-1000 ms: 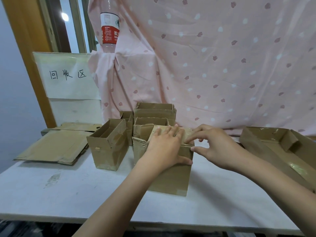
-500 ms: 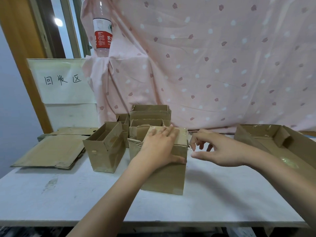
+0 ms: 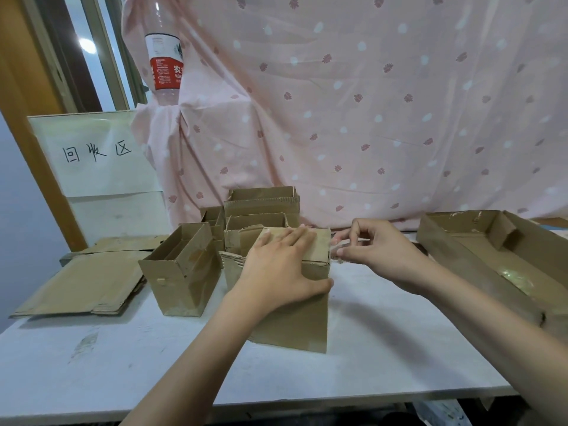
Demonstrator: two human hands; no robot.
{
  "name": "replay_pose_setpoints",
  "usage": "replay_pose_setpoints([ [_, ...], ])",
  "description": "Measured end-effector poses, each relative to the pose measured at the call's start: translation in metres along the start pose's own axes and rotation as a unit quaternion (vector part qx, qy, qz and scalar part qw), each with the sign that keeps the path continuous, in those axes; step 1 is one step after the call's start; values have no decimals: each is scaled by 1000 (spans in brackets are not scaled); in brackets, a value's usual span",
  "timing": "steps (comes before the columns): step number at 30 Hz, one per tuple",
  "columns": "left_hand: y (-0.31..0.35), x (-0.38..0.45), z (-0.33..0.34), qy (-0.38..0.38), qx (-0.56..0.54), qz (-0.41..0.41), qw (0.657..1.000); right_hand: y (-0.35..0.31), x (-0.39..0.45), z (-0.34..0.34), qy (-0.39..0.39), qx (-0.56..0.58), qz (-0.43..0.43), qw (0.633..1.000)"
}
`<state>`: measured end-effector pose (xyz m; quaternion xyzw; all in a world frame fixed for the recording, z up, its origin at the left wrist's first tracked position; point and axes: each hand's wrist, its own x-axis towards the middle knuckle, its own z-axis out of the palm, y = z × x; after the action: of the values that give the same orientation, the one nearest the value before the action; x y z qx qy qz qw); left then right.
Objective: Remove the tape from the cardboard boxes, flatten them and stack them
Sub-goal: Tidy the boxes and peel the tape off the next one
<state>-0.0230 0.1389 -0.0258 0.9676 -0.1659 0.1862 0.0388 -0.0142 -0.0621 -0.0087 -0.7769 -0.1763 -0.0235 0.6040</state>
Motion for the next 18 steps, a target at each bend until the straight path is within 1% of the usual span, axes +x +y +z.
replay_pose_setpoints([
  [2,-1,0,-1,2,-11,3,1000,2,0,-1,8,17,0,1000],
  [4,-2,-2,-2,5,-21,9,1000,3,-1,-5,12,62,4,998],
  [6,-3,-3,-3,4,-30,19,999,3,-1,-8,3,107,10,994],
  [8,-4,-3,-4,0,-33,26,999,4,0,-7,-3,126,19,992],
  [9,-6,-3,-5,-4,-35,30,999,4,1,-8,6,142,21,990],
  [12,-15,-8,-9,-11,-47,48,998,4,7,-28,84,244,32,966],
  [14,-18,-10,-12,-20,-49,63,997,2,10,-43,91,226,30,969],
  [16,-16,-8,-14,-28,-45,69,996,0,10,-45,61,176,30,982],
  [18,-12,-7,-15,-21,-46,65,997,-3,10,-36,50,167,23,984],
])
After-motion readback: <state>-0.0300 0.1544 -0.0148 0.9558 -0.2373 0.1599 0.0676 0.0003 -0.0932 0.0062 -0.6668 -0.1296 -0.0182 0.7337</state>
